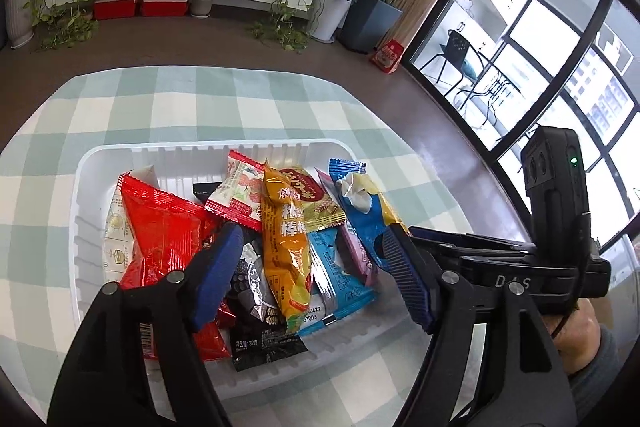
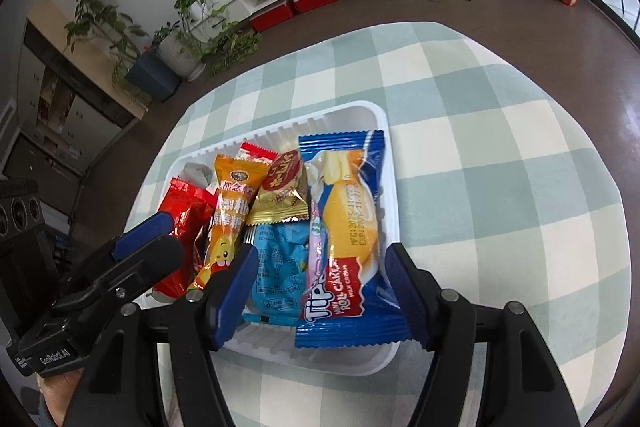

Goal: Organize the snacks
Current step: 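Open both grippers to release the packets into the tray, then move both tools back toward the remaining packets on the table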

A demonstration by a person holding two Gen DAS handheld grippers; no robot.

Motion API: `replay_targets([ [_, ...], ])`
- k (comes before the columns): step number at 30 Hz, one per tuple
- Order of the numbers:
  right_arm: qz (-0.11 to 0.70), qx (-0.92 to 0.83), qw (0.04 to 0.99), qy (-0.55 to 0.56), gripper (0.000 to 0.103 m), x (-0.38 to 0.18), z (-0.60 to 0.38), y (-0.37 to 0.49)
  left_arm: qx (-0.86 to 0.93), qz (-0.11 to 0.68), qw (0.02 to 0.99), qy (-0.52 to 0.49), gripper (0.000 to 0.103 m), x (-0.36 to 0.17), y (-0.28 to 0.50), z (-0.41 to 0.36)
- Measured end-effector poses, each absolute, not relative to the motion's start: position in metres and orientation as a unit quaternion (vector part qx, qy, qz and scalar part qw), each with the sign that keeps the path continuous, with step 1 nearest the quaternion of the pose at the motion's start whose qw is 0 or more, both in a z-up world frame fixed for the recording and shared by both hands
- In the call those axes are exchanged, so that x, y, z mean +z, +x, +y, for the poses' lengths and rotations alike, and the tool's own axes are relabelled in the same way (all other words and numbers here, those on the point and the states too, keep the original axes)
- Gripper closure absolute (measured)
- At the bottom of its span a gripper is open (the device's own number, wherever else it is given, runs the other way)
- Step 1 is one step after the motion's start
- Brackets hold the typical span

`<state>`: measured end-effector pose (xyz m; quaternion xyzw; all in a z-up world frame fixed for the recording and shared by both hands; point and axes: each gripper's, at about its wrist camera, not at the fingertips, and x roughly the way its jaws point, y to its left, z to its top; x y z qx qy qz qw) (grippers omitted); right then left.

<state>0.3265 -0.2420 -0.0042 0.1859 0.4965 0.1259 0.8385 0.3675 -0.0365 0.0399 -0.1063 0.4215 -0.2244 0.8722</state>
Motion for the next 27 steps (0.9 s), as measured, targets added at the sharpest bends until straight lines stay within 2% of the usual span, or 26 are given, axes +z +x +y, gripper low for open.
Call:
replay_targets([
  [7,0.494,0.134,0.835,0.202,0.034,-0.006,-0.245,0.324,-0.222,0.412,0.877,-0.111,0.026,0.047,0.357,-0.032],
  [9,0.491,0.134,0.836,0.204,0.034,-0.003,-0.247,0.323,-0.223,0.41,0.877,-0.114,0.017,0.051,0.354,-0.028],
  [14,0.474,0.129,0.845,0.212,0.034,0.006,-0.254,0.315,-0.224,0.389,0.885,-0.123,0.015,0.072,0.334,-0.015],
  [15,0.469,0.127,0.848,0.213,0.034,0.009,-0.256,0.312,-0.225,0.383,0.887,-0.123,0.011,0.078,0.328,-0.013],
  [20,0.448,0.125,0.86,0.208,0.033,0.02,-0.264,0.284,-0.225,0.368,0.897,-0.099,0.002,0.104,0.288,-0.002],
  [22,0.44,0.129,0.865,0.205,0.032,0.026,-0.265,0.268,-0.224,0.366,0.899,-0.086,0.0,0.106,0.266,0.004],
  [24,0.425,0.131,0.874,0.197,0.022,0.033,-0.265,0.244,-0.221,0.369,0.9,-0.072,0.0,0.102,0.243,0.011],
  [27,0.414,0.134,0.883,0.176,0.017,0.034,-0.256,0.2,-0.201,0.373,0.903,-0.067,0.0,0.085,0.204,0.028],
])
